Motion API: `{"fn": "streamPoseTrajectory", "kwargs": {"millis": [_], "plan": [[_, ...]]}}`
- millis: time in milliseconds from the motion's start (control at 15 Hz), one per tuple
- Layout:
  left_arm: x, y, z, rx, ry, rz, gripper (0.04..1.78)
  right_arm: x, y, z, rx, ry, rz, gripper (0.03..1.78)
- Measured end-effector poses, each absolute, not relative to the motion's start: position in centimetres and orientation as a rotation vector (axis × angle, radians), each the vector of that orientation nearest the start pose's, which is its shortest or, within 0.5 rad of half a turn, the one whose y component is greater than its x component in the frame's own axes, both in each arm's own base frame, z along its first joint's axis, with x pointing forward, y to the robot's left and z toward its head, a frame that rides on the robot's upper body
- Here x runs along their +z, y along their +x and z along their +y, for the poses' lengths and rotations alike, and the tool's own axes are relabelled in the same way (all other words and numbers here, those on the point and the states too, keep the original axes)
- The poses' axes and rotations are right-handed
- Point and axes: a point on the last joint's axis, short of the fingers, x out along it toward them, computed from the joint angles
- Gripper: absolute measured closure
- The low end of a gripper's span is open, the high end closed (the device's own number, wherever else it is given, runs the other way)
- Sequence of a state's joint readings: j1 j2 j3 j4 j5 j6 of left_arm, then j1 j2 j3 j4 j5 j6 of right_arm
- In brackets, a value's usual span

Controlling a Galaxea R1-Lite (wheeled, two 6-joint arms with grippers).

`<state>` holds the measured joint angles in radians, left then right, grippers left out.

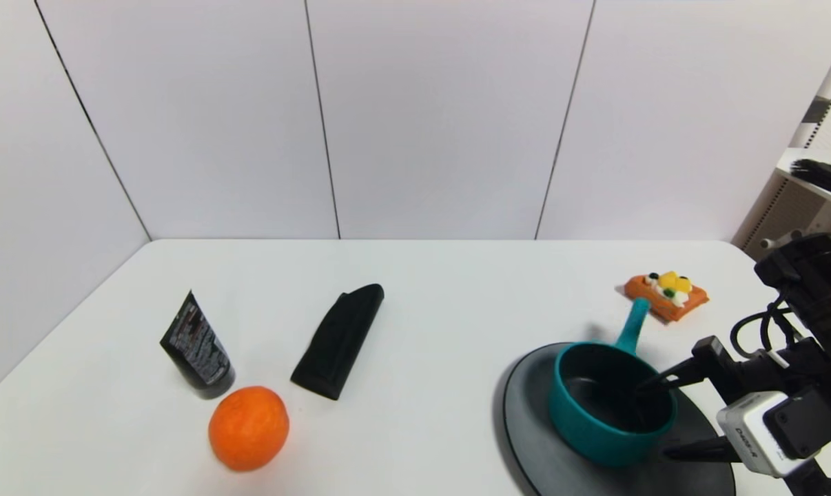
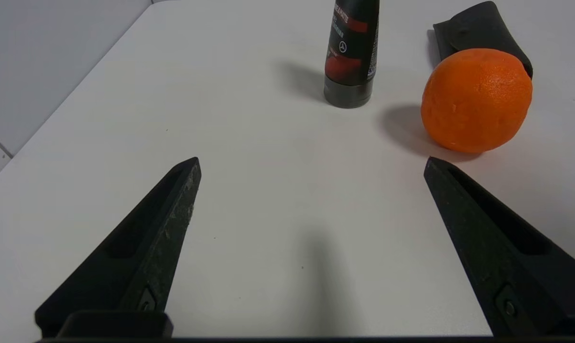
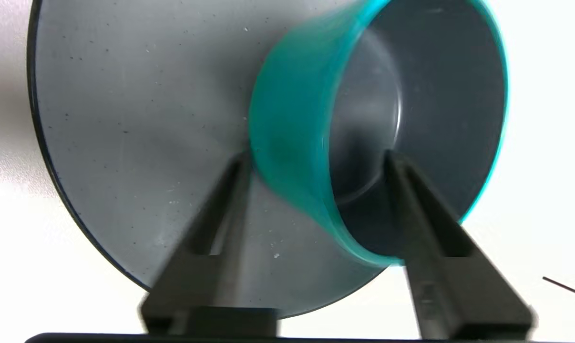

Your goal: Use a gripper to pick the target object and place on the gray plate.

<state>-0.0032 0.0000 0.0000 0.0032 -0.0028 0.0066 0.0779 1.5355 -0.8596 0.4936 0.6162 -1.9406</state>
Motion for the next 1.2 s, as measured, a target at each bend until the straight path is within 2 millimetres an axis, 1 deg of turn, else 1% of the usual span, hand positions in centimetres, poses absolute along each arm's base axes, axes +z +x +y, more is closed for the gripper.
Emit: {"fn": "streamPoseTrajectory", "kwargs": {"millis": [67, 133, 267, 400, 533, 667, 733, 800, 867, 933, 1067, 1133, 1200], "plan": [[7.5, -2.3, 0.0, -0.006, 0.007, 0.003, 0.13, 16.3, 21.1, 3.0, 1.396, -1.310, 0.153, 0.71], [7.5, -2.3, 0.0, -0.006, 0.007, 0.003, 0.13, 17.1, 21.4, 3.0, 1.365, -1.284, 0.143, 0.63], [7.5, -2.3, 0.0, -0.006, 0.007, 0.003, 0.13, 19.9, 21.8, 3.1, 1.266, -1.221, 0.133, 0.51], [7.5, -2.3, 0.0, -0.007, 0.006, 0.003, 0.13, 23.3, 21.3, 3.3, 1.139, -1.080, 0.161, 0.42], [7.5, -2.3, 0.0, -0.006, 0.007, 0.003, 0.13, 26.9, 20.2, 3.8, 1.005, -0.889, 0.201, 0.35], [7.5, -2.3, 0.0, -0.006, 0.006, 0.003, 0.13, 30.5, 18.2, 4.3, 0.883, -0.631, 0.222, 0.29], [7.5, -2.3, 0.0, -0.006, 0.007, 0.003, 0.13, 31.8, 17.1, 4.2, 0.810, -0.502, 0.233, 0.27], [7.5, -2.3, 0.0, -0.006, 0.007, 0.003, 0.13, 32.7, 16.0, 3.9, 0.700, -0.380, 0.259, 0.25], [7.5, -2.3, 0.0, -0.006, 0.007, 0.003, 0.13, 32.8, 15.2, 3.5, 0.577, -0.292, 0.296, 0.23], [7.5, -2.3, 0.0, -0.006, 0.007, 0.003, 0.13, 32.1, 14.4, 3.0, 0.429, -0.234, 0.344, 0.21], [7.5, -2.3, 0.0, -0.006, 0.007, 0.003, 0.13, 29.6, 12.5, 2.0, 0.166, -0.161, 0.429, 0.19], [7.5, -2.3, 0.0, -0.006, 0.007, 0.003, 0.13, 28.1, 11.1, 1.6, 0.065, -0.130, 0.456, 0.18], [7.5, -2.3, 0.0, -0.006, 0.006, 0.003, 0.13, 26.6, 9.7, 1.2, 0.012, -0.104, 0.468, 0.17]]}}
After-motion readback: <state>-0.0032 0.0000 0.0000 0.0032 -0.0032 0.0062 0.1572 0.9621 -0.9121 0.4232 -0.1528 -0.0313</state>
